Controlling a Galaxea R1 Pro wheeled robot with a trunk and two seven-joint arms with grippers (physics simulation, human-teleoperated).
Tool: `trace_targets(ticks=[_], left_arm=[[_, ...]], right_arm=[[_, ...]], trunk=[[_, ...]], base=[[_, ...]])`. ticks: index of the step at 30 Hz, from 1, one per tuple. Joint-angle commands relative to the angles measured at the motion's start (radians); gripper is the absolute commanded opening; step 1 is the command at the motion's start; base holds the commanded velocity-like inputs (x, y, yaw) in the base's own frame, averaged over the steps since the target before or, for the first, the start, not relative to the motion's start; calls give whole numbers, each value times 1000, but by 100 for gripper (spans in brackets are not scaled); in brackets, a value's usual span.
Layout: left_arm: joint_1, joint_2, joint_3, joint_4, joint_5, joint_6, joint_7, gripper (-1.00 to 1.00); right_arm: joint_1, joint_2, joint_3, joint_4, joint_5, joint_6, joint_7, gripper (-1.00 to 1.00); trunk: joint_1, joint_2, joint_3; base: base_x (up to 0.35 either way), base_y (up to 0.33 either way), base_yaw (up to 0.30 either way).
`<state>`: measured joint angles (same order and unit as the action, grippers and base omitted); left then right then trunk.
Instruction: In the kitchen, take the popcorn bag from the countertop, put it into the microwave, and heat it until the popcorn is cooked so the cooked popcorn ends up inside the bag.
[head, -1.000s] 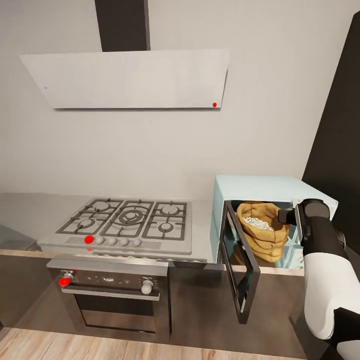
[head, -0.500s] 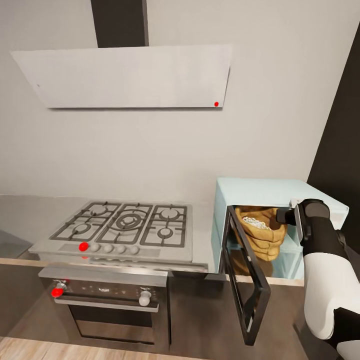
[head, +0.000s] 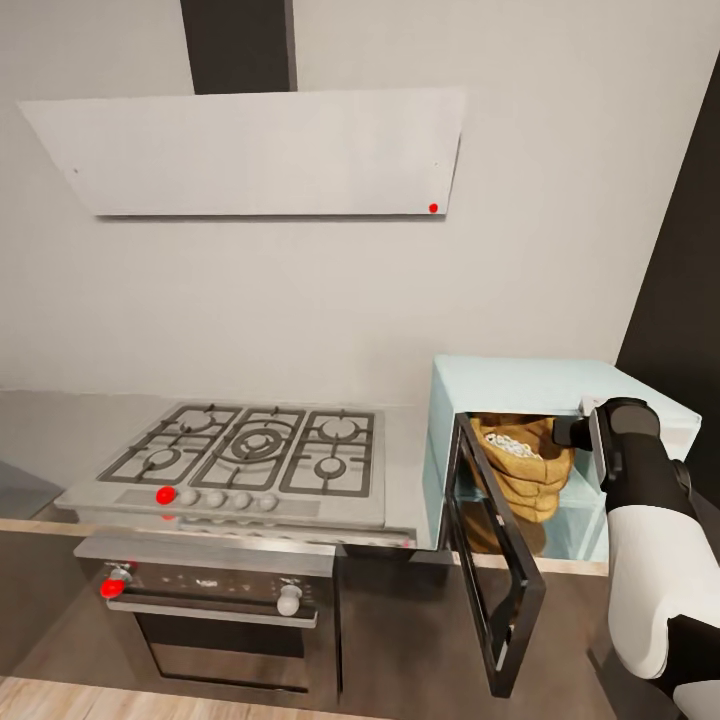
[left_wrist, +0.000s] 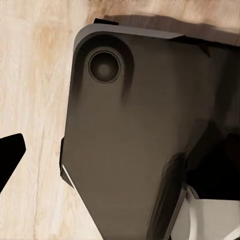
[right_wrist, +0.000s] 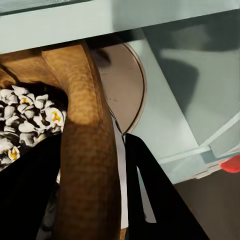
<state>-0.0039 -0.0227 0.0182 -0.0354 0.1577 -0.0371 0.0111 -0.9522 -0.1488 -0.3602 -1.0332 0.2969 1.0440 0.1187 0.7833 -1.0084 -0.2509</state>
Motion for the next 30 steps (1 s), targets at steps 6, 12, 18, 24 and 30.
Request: trace_targets(ticks=[6, 12, 18, 24, 30], left_arm=[[-1, 1, 0, 0, 8, -1, 1, 100], [-1, 1, 0, 0, 8, -1, 1, 100], [-1, 0, 0, 0, 8, -2, 1, 100], [-1, 0, 0, 0, 8, -2, 1, 100], [0, 0, 0, 0, 8, -1, 1, 100]], right_arm=[[0, 0, -2, 41, 45, 3, 10, -100], [0, 0, -1, 41, 47, 3, 10, -100], [0, 0, 0, 41, 42, 3, 13, -100], [0, 0, 0, 41, 43, 3, 21, 100], [0, -5, 2, 32, 39, 3, 27, 100]], trunk=[[0, -1, -2], [0, -1, -2], [0, -1, -2], [0, -1, -2], [0, -1, -2]], base=[[105, 0, 0], [6, 0, 0], [0, 0, 0], [0, 0, 0], [0, 0, 0]])
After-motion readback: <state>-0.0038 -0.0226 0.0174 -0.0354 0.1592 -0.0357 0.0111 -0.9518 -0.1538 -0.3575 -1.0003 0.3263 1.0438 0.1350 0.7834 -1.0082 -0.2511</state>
